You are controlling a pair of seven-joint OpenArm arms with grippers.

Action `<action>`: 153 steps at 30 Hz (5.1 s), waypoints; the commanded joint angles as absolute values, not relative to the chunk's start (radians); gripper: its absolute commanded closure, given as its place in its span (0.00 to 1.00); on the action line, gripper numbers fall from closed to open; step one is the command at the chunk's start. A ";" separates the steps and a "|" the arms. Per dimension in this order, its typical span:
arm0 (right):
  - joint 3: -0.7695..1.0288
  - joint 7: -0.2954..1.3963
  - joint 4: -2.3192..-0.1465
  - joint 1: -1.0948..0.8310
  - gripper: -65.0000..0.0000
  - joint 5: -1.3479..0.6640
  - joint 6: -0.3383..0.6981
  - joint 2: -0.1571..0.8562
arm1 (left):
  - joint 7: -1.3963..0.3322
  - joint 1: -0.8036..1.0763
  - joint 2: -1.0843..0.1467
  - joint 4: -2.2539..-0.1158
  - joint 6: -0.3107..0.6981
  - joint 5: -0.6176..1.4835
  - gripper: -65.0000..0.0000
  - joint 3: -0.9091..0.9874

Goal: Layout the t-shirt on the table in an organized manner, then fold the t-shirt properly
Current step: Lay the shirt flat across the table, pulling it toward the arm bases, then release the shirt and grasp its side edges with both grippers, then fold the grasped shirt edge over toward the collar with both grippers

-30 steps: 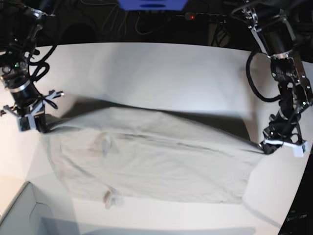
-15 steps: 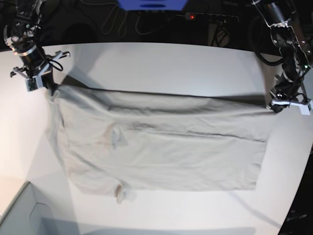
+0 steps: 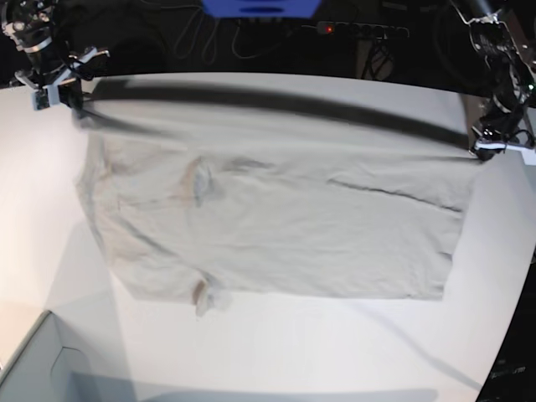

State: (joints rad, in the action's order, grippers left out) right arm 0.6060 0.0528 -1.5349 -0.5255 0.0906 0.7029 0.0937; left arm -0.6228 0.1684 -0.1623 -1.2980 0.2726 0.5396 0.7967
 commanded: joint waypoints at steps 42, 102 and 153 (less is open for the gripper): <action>0.717 0.150 -1.768 -0.394 0.49 0.039 0.698 0.064 | -0.739 0.219 -0.176 -1.632 0.274 0.539 0.29 0.892; 0.397 0.199 -0.731 0.489 0.49 0.291 0.698 0.248 | -0.050 -0.570 -0.326 -0.245 0.268 0.128 1.00 0.381; 0.398 0.065 -1.021 0.317 1.00 0.194 0.596 0.226 | -0.291 -0.441 -0.331 -0.661 0.274 0.384 1.00 0.383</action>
